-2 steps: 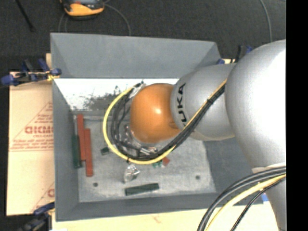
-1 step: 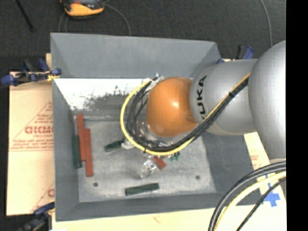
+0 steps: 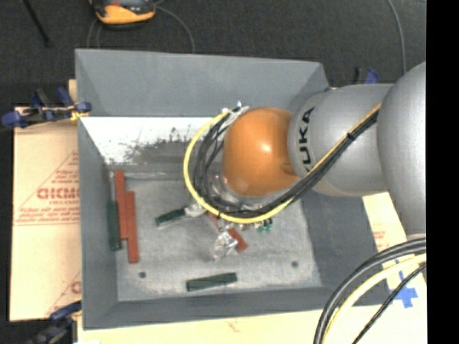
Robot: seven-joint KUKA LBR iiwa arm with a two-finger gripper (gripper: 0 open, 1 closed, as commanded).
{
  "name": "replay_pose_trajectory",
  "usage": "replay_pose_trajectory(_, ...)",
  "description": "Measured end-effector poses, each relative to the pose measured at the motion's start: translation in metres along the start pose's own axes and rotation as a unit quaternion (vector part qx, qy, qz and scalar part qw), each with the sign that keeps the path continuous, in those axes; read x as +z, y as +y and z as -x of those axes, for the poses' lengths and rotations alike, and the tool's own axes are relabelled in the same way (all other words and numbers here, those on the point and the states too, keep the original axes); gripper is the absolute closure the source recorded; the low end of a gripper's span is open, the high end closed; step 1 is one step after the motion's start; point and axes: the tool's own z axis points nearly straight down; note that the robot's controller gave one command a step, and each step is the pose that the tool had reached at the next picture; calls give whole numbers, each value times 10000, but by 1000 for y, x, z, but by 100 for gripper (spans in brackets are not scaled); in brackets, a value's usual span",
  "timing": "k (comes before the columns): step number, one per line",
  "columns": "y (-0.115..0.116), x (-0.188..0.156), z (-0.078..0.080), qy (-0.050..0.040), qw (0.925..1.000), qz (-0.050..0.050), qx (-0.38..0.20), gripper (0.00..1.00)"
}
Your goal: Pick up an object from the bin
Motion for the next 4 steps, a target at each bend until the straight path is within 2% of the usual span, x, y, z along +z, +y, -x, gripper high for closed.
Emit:
replay_pose_trajectory(1,-5,4,52,15,10000,-1,26,0)
replay_pose_trajectory(2,4,23,79,48,9998,14,172,100)
replay_pose_trajectory(3,3,22,79,39,9998,14,179,100)
replay_pose_trajectory(4,-34,7,64,-1,9991,21,428,100)
